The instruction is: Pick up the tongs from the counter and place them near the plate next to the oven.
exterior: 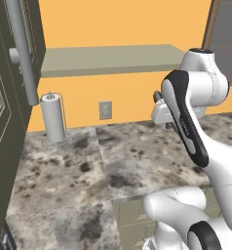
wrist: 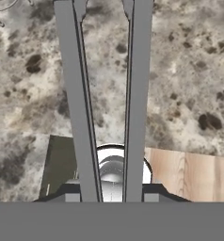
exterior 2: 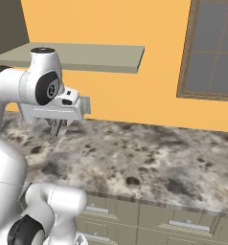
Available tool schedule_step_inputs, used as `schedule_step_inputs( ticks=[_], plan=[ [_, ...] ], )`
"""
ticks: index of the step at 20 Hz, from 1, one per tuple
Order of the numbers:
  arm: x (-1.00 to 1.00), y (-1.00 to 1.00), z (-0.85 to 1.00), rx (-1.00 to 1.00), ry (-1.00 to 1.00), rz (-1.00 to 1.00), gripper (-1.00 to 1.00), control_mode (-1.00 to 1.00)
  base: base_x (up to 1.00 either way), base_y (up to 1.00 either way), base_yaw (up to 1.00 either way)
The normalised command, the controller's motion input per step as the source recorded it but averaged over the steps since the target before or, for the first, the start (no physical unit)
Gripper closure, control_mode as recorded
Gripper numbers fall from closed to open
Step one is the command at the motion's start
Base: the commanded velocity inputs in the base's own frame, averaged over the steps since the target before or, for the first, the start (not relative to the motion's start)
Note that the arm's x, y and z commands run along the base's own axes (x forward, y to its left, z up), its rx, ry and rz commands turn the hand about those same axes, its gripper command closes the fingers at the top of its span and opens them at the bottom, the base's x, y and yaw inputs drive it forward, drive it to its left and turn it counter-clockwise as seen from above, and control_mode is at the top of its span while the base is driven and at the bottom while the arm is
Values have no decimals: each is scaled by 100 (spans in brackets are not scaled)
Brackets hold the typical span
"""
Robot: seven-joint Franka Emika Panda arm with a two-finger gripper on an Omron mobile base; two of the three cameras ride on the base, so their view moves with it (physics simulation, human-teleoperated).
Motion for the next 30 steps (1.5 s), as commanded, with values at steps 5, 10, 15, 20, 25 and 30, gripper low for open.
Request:
schedule_step_inputs(
  ticks=[5, 10, 15, 20, 25, 30],
  plan=[
    [0, 0, 0, 0, 0, 0, 100, 100, -56, -83, -12],
    [0, 0, 0, 0, 0, 0, 100, 100, -15, -96, -43],
    [0, 0, 0, 0, 0, 0, 100, 100, 0, -74, -77],
    [0, 0, 0, 0, 0, 0, 100, 100, 0, -33, -87],
    [0, 0, 0, 0, 0, 0, 100, 100, -1, 0, -94],
    [0, 0, 0, 0, 0, 0, 100, 100, 0, 0, -98]
  ],
)
